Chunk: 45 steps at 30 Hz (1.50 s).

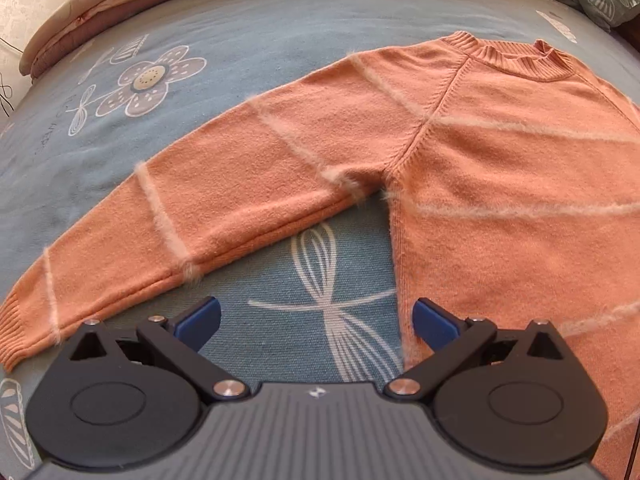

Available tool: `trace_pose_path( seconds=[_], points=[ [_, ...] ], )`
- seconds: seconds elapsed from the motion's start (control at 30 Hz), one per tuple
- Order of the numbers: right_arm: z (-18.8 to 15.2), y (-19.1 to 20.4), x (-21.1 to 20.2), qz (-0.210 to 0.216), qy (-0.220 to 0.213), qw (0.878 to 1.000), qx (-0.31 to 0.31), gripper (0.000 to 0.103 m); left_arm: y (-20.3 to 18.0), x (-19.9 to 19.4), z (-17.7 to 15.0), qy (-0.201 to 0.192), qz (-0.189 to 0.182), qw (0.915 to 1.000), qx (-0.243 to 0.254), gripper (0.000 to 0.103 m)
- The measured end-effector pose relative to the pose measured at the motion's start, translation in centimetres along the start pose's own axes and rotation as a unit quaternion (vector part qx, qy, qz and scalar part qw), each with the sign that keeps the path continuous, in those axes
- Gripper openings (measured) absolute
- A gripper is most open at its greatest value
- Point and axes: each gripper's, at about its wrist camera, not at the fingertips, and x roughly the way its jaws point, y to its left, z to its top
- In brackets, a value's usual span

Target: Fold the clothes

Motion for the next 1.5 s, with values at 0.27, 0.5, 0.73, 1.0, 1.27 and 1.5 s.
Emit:
trace_pose_path(
  seconds=[0.27,0.5,0.73,1.0,1.27,1.5],
  points=[
    [0.0,0.2,0.0,-0.005,0.002,1.000,-0.004,0.094,-1.5,0.2,-2.8,0.022,0.000,0.9994,0.025,0.103],
    [-0.4,0.0,0.6,-0.010,0.016,1.000,-0.009,0.094,-0.1,-3.3,-2.9,-0.004,0.019,0.9994,-0.028,0.102],
    [0.4,0.1,1.5,-0.034,0.034,0.999,-0.012,0.094,0.4,-2.9,-0.8,-0.087,-0.008,0.9913,-0.099,0.102],
    [4.7,2.7,4.9,-0.060,0.097,0.990,-0.080,0.094,4.6,-0.8,-0.8,-0.157,0.034,0.9695,-0.185,0.102],
    [10.2,7.9,13.0,-0.064,0.111,0.983,-0.132,0.101,11.7,0.9,-3.4,-0.160,0.061,0.9448,-0.279,0.102],
    [14.4,9.0,23.7,-0.087,0.157,0.982,-0.065,0.101,14.9,1.1,-4.9,-0.150,0.008,0.9383,-0.312,0.102]
  ],
)
